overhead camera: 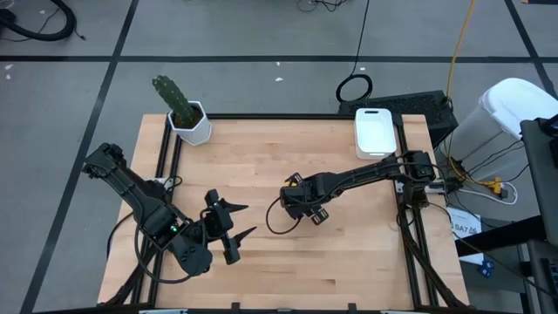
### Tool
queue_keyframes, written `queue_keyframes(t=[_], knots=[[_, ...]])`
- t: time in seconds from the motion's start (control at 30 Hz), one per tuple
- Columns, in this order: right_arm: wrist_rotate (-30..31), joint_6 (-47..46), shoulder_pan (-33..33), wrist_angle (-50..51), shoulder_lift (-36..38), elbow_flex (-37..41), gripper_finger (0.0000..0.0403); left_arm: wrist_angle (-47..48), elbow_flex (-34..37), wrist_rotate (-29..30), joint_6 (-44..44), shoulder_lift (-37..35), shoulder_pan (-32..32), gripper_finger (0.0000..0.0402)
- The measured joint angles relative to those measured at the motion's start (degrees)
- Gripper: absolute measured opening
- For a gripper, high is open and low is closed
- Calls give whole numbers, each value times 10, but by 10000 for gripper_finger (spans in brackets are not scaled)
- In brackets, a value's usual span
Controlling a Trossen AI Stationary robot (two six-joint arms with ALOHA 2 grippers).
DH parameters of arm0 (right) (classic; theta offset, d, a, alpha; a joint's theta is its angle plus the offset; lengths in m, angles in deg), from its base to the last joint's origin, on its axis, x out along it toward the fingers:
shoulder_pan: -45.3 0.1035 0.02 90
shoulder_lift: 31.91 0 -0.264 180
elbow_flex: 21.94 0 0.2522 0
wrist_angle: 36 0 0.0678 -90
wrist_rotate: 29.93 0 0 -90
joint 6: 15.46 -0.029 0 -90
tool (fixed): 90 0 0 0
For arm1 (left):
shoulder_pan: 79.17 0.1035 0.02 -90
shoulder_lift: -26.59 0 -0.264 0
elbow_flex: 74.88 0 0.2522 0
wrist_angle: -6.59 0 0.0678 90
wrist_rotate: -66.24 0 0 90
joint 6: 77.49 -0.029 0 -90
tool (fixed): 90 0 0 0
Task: Nest measuring cups in basket
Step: Adjust the stacked measuring cups on the table, then put the stacked measuring cups into the white bin
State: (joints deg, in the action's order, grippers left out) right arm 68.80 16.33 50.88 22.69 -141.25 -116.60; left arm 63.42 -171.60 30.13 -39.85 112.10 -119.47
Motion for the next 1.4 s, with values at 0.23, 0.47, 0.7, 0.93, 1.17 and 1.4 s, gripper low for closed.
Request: queue_keyframes(t=[0.23, 0.47, 0.7, 0.93, 1.17, 1.4], knots=[[0, 0, 0, 1, 0, 0, 168, 0, 0, 0, 2, 0, 0, 282], [0, -7, 0, 0, 0, 0, 167, 0, 0, 0, 2, 0, 0, 282], [-15, -11, 0, 0, 0, 1, 182, 0, 0, 0, 2, 0, 0, 282], [-15, -9, 0, -25, 1, 38, 185, -1, 0, 0, 3, 0, -5, 282], [-11, 7, 0, -45, 1, 47, 185, -1, 0, 0, 2, 0, -6, 282], [-11, 16, 0, -45, 1, 47, 179, 0, 0, 0, 2, 0, -6, 282]])
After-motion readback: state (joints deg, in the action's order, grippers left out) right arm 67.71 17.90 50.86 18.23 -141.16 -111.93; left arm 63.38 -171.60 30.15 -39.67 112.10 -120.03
